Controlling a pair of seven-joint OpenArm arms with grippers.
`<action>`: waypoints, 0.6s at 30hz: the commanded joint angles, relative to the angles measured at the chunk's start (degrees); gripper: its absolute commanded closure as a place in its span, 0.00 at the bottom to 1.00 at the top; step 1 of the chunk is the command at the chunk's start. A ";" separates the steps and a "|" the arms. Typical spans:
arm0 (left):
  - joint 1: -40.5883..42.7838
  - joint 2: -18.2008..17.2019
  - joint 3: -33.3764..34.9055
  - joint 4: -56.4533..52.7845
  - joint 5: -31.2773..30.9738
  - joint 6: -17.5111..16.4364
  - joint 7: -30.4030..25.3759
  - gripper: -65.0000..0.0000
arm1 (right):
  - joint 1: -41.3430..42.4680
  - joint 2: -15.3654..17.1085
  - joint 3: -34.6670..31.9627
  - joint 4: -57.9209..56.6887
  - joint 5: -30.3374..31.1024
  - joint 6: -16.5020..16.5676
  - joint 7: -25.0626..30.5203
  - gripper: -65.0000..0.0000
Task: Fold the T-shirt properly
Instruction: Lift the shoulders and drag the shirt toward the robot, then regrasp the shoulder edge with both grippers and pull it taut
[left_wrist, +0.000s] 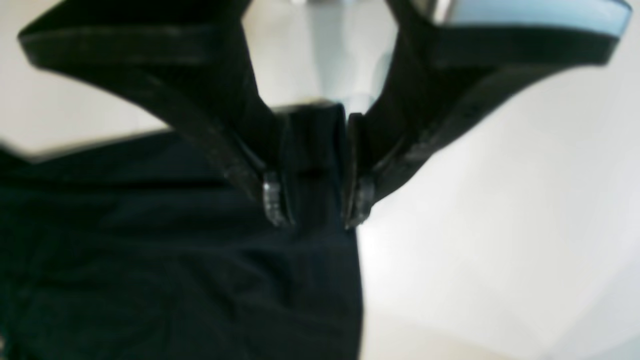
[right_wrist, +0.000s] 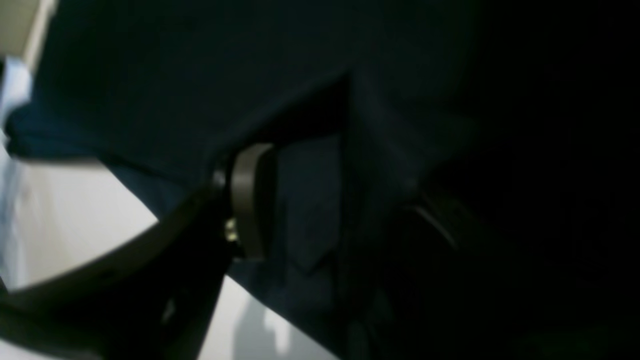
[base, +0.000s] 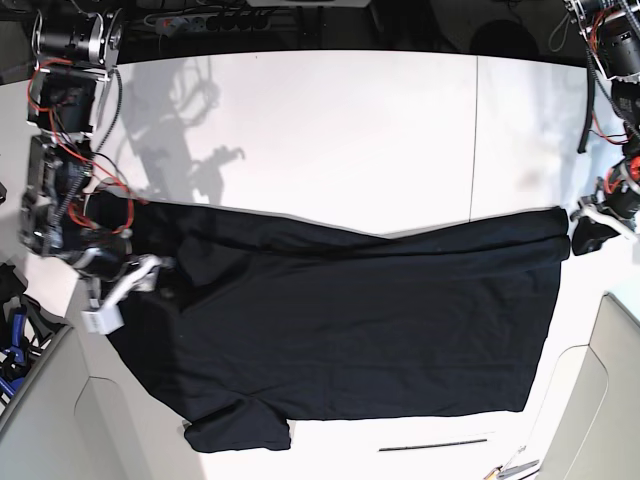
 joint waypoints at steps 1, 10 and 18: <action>-0.59 -1.46 -1.64 0.92 -1.88 -0.95 0.44 0.71 | -0.20 0.76 2.14 2.14 1.55 0.28 0.39 0.53; 0.57 -1.27 -4.33 0.90 -6.47 -0.95 3.41 0.64 | -9.42 0.79 18.58 8.09 2.82 0.68 0.28 0.53; 3.87 -0.81 -4.33 0.76 -8.92 -0.95 1.36 0.39 | -16.11 1.22 27.89 8.00 4.26 0.63 3.17 0.53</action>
